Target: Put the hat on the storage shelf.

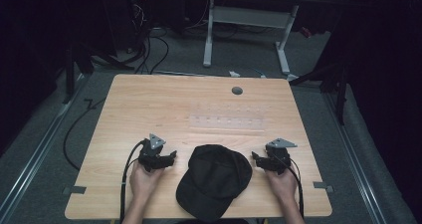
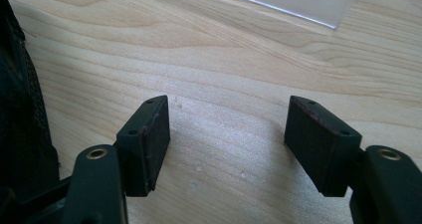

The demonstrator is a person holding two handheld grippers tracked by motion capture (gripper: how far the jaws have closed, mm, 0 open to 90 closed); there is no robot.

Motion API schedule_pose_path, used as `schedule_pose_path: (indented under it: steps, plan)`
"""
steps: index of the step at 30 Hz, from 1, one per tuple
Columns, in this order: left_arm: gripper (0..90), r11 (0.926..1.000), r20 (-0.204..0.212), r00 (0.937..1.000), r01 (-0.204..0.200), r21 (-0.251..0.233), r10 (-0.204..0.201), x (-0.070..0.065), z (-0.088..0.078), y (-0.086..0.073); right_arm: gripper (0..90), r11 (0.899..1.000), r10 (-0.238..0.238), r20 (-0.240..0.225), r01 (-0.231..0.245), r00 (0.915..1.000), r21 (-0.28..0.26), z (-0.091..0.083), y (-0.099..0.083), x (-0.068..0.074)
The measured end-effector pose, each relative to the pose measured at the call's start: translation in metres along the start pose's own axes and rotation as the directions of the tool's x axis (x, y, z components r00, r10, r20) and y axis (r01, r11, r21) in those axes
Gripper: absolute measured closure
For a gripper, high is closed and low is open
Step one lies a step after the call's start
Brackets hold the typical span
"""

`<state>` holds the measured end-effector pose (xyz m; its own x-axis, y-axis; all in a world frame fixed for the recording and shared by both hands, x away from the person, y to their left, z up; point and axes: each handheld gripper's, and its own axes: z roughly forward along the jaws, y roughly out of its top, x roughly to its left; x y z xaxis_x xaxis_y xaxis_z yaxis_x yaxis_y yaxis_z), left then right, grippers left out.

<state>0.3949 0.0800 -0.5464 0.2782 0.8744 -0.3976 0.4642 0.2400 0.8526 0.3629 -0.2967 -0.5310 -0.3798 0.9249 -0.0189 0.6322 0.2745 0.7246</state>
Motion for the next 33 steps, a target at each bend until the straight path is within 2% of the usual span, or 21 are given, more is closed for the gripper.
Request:
schedule_pose_path:
  steps: [16,21,28,30,33]
  plan:
    - [29.2,1.0000,-0.003,1.0000,0.003,0.000,-0.003,0.0000,-0.0005,-0.0002,35.6,1.000,0.006,-0.005,-0.006,1.0000,-0.001,-0.0001,0.0000,-0.0007]
    - [29.0,1.0000,-0.001,1.0000,0.005,0.001,-0.005,0.0003,-0.0006,0.0001,39.8,1.000,0.018,0.008,-0.018,0.9998,-0.006,-0.0006,-0.0003,-0.0010]
    - [29.0,1.0000,-0.002,1.0000,0.004,0.002,-0.004,0.0004,-0.0007,0.0001,39.9,1.000,0.023,0.016,-0.023,0.9996,-0.005,-0.0012,-0.0006,0.0001]
    - [29.0,1.0000,-0.001,1.0000,0.007,0.000,-0.007,0.0003,-0.0006,0.0001,41.9,1.000,0.023,0.013,-0.023,0.9996,-0.005,-0.0018,-0.0009,-0.0006]
    - [29.0,1.0000,-0.001,1.0000,0.006,0.001,-0.006,0.0003,-0.0006,0.0001,42.9,0.999,0.043,-0.028,-0.043,0.9987,-0.013,-0.0049,-0.0009,-0.0040]
